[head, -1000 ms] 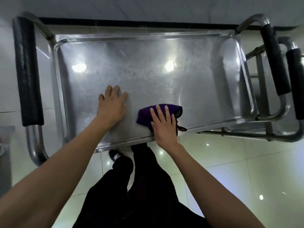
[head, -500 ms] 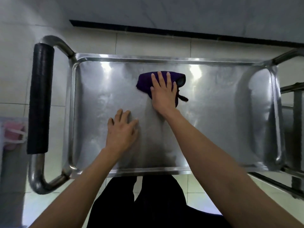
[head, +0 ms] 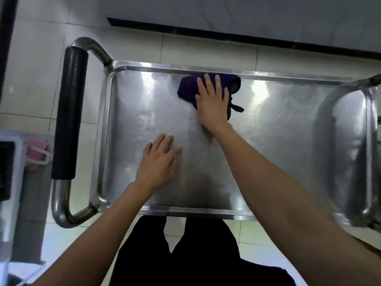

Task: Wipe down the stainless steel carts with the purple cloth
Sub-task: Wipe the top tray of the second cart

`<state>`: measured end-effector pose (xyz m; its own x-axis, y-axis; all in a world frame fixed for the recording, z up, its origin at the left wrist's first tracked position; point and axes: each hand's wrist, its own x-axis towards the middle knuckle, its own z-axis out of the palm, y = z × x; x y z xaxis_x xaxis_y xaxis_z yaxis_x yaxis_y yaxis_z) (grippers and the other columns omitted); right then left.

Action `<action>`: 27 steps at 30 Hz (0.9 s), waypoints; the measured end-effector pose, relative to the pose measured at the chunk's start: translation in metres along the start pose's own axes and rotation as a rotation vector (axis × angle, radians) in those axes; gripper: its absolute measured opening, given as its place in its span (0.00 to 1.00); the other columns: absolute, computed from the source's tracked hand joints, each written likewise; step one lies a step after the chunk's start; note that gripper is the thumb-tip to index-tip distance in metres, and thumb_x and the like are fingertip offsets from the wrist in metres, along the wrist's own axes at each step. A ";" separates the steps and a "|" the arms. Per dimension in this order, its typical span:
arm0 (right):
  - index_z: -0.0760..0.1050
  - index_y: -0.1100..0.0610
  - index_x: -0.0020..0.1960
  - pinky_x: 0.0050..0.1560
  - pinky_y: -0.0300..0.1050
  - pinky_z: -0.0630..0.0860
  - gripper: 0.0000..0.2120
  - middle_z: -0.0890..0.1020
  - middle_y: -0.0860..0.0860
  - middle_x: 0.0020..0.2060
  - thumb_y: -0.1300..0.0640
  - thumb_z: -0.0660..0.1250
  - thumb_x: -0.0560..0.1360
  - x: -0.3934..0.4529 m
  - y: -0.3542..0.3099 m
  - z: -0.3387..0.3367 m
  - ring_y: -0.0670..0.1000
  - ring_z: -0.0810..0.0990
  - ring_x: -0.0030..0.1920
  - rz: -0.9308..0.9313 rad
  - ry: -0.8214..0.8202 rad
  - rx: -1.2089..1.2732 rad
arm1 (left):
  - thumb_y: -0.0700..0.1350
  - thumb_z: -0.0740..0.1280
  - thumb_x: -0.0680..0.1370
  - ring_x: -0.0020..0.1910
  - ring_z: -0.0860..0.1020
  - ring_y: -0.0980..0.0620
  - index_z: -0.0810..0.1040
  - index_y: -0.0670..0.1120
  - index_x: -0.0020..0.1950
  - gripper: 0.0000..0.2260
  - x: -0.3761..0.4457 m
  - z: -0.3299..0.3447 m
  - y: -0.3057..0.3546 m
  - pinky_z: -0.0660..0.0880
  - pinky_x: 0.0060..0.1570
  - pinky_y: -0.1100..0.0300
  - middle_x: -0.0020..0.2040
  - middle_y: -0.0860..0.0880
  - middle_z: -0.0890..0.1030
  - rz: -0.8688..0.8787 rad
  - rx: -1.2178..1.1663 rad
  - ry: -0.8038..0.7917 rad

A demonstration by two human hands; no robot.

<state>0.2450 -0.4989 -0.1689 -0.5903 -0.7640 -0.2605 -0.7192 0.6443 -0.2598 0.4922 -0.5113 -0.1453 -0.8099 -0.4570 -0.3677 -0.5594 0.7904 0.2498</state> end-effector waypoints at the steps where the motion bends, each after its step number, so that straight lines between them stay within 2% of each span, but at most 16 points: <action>1: 0.50 0.50 0.82 0.78 0.63 0.46 0.25 0.50 0.50 0.81 0.50 0.47 0.86 -0.014 -0.001 0.006 0.56 0.42 0.81 0.001 0.001 0.004 | 0.49 0.62 0.82 0.81 0.53 0.43 0.71 0.52 0.75 0.21 -0.002 0.000 -0.002 0.59 0.75 0.41 0.80 0.44 0.61 -0.001 0.001 0.006; 5: 0.51 0.49 0.81 0.78 0.62 0.47 0.25 0.51 0.49 0.81 0.49 0.48 0.85 -0.078 -0.009 0.032 0.56 0.43 0.81 0.024 0.011 0.002 | 0.48 0.64 0.81 0.80 0.56 0.42 0.73 0.50 0.74 0.20 -0.011 -0.002 -0.014 0.61 0.73 0.41 0.78 0.43 0.64 0.003 0.000 0.037; 9: 0.49 0.49 0.81 0.78 0.62 0.47 0.26 0.50 0.50 0.81 0.48 0.49 0.85 -0.158 -0.018 0.059 0.56 0.42 0.81 0.061 0.003 -0.028 | 0.50 0.61 0.82 0.80 0.54 0.43 0.69 0.51 0.76 0.21 -0.020 -0.001 -0.032 0.59 0.73 0.42 0.79 0.43 0.61 0.056 0.037 0.004; 17: 0.49 0.50 0.82 0.78 0.63 0.52 0.27 0.49 0.51 0.81 0.48 0.48 0.84 -0.297 -0.050 0.095 0.57 0.42 0.81 0.162 -0.040 -0.079 | 0.49 0.61 0.82 0.79 0.54 0.42 0.67 0.51 0.76 0.22 -0.027 -0.015 -0.058 0.60 0.72 0.39 0.79 0.44 0.59 0.144 0.058 -0.050; 21: 0.49 0.49 0.81 0.78 0.63 0.51 0.27 0.50 0.50 0.81 0.47 0.44 0.84 -0.319 -0.065 0.101 0.57 0.41 0.81 0.174 -0.064 -0.064 | 0.48 0.61 0.81 0.77 0.55 0.41 0.70 0.51 0.75 0.21 -0.025 -0.022 -0.060 0.62 0.70 0.38 0.77 0.44 0.61 0.125 0.057 -0.062; 27: 0.49 0.49 0.81 0.78 0.63 0.50 0.26 0.50 0.50 0.81 0.48 0.46 0.85 -0.285 -0.064 0.097 0.57 0.42 0.81 0.105 -0.052 -0.071 | 0.47 0.62 0.80 0.76 0.58 0.41 0.71 0.46 0.71 0.19 -0.017 -0.028 -0.071 0.65 0.68 0.37 0.75 0.45 0.64 -0.002 0.014 -0.036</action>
<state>0.4949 -0.3192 -0.1685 -0.6454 -0.6885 -0.3308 -0.6798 0.7152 -0.1624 0.5406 -0.5709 -0.1322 -0.8019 -0.4439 -0.3999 -0.5581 0.7954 0.2362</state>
